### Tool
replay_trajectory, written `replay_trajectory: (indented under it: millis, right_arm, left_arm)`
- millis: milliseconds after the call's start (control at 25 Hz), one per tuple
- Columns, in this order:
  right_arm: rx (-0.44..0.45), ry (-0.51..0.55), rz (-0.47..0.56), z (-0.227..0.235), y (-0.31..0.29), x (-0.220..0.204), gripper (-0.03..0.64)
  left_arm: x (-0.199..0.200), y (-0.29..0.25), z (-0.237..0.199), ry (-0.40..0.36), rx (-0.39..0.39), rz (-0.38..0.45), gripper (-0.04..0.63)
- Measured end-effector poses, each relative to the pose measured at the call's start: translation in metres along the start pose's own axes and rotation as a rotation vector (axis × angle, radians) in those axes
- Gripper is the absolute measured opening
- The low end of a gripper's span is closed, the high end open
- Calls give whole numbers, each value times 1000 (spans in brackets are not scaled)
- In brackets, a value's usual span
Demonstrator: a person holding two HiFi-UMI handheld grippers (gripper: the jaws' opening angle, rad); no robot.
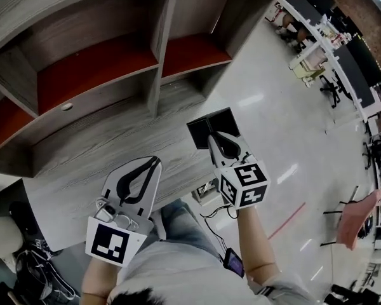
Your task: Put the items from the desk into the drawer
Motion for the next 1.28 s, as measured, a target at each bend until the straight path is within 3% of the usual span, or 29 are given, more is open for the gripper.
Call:
replay_trajectory:
  millis: [440,840,1280]
  right_arm:
    - [-208,-135,20,-44,98,-59,37]
    - [-370,-265,-3,-53,152,-112,37]
    - [-423,-364,-32,-36,169,-165,38]
  left_arm:
    - [-6,35,39,-47,-267,7,12]
    - [-16,18,80,-46,-502,-19,12]
    - [-27,-23,125,-48,-642,-62,12]
Point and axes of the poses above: the fingertips, and each gripper's own axes: y backward along the fingers, z to its right, x out of its top, the point moved 7 cm from there along y, backward along the fingers, and after that the axes turned 7 degrees about -z, right-handed, at the moved point
